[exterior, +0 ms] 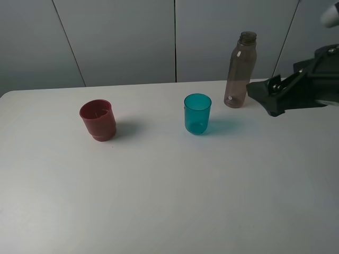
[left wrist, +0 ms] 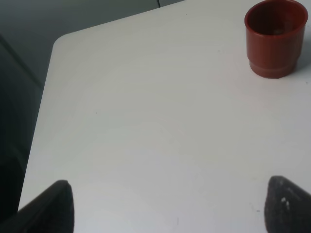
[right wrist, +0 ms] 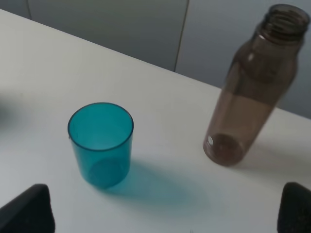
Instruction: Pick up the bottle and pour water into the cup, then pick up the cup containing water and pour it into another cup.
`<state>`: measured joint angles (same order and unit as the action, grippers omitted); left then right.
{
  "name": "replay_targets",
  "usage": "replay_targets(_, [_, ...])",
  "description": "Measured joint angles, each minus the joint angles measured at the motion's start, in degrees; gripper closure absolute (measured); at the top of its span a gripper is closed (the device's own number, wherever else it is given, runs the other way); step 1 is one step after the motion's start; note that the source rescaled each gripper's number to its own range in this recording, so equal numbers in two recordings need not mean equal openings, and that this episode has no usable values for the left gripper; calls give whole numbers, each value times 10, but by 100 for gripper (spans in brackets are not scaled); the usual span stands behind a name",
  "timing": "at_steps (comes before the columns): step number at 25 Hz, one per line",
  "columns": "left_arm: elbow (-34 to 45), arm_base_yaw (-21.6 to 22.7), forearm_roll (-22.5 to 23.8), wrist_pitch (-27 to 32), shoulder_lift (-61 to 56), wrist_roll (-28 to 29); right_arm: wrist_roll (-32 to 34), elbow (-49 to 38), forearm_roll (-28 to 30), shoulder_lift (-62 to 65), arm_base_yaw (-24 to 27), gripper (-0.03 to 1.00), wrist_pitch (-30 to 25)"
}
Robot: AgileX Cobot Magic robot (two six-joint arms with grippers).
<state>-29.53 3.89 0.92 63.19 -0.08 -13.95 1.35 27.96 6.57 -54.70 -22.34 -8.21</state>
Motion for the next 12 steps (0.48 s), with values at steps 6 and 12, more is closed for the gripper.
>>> replay_targets(6, [0, 0, 0, 0, 0, 0, 1, 59, -16, 180, 0, -3, -311])
replay_targets(12, [0, 0, 0, 0, 0, 0, -7, 62, -43, 312, 0, -3, -518])
